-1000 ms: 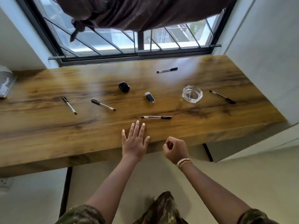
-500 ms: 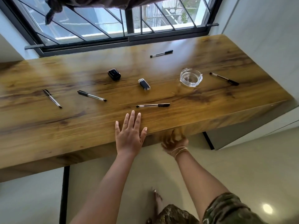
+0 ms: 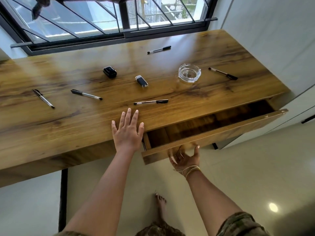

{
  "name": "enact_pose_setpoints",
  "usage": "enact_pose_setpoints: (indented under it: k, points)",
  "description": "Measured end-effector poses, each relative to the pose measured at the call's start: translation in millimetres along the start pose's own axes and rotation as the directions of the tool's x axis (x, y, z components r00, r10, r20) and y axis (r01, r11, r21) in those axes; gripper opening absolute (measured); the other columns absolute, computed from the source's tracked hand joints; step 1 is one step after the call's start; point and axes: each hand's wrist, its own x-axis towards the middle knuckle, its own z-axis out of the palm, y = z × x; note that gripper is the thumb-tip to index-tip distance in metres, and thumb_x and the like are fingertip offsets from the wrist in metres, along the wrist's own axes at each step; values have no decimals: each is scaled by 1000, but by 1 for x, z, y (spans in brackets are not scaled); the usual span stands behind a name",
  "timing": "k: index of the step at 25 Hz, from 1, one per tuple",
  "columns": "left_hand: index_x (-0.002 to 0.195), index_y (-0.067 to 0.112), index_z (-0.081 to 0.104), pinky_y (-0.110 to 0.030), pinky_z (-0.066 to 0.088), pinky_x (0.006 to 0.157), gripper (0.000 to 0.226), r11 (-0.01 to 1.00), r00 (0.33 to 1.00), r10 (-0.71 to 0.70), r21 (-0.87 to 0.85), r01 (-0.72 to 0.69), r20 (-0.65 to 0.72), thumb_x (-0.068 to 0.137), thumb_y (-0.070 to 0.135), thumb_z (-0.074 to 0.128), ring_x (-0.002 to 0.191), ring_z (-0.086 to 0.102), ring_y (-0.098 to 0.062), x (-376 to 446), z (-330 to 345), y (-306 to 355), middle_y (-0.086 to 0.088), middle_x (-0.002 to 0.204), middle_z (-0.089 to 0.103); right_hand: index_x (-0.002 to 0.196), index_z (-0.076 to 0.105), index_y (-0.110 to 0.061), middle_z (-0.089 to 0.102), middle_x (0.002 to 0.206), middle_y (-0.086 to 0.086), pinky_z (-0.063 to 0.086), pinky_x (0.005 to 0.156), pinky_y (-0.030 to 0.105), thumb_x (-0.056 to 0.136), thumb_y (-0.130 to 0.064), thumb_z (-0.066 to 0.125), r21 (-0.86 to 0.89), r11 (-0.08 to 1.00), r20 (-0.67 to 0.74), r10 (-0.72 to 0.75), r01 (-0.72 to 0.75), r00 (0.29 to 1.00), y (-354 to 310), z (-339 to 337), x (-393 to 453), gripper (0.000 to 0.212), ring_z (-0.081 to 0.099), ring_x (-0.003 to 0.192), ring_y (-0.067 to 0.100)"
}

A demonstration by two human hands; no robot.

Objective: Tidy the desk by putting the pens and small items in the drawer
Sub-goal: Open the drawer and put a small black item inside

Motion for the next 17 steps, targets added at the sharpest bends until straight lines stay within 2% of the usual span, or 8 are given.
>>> enact_pose_setpoints:
  k: [5,7,8,10,11,12,14,17]
  points:
    - [148,24,29,-52,3,117,65,902,965,-258,-370,222,-50,89,29,58,150,2,-23,-72,12,63,-5,163,5,107,59,-9,63,102,7,47,89,45,70,-77,49,-78,996,-170,-46,33,984,9,-36,-42,78,59,110,28]
    - [146,21,32,-57,8,116,66,861,948,-316,-410,299,28,88,26,62,150,3,-27,-101,20,84,-9,162,4,110,57,-5,61,100,12,47,83,42,80,-53,56,-307,919,-366,-356,250,860,7,-43,-64,57,59,101,32]
    - [145,20,35,-57,6,116,63,895,962,-272,-358,264,31,89,28,61,150,5,-28,-114,26,91,-12,161,7,108,57,-5,60,102,13,49,83,42,81,-37,58,-505,767,-434,-622,396,651,0,-43,-77,42,59,98,33]
    - [142,21,42,-52,1,115,50,984,1000,-23,-179,22,-1,95,36,51,149,14,-27,-132,35,102,-12,159,20,101,56,-8,56,101,10,50,81,45,80,-20,52,-784,223,-123,-971,580,207,-25,-34,-107,24,56,93,26]
    - [140,23,44,-50,3,117,45,987,995,98,-134,-94,29,99,39,41,147,22,-24,-137,39,109,-9,156,30,99,57,-10,54,100,6,50,78,41,79,-18,51,-810,-64,127,-990,583,68,-39,-25,-120,22,53,90,22]
    - [138,25,48,-48,12,117,43,981,983,159,-123,-148,86,101,41,31,141,35,-23,-141,40,116,-5,149,43,101,57,-12,54,101,5,49,76,36,81,-20,53,-788,-291,360,-933,543,22,-52,-17,-126,22,52,89,19]
    - [125,29,60,-41,41,99,50,987,970,138,-108,-119,198,102,47,20,108,62,-21,-149,37,124,0,112,68,112,57,-15,57,109,6,46,76,31,86,-31,55,-693,-622,706,-686,364,172,-71,-10,-125,30,55,93,19]
    - [97,26,71,-32,45,67,58,996,975,77,-67,-65,208,100,53,19,71,62,-17,-154,33,129,4,73,65,109,63,-18,67,104,8,45,70,32,94,-49,38,-460,-878,792,-338,131,509,-81,-24,-112,42,63,87,26]
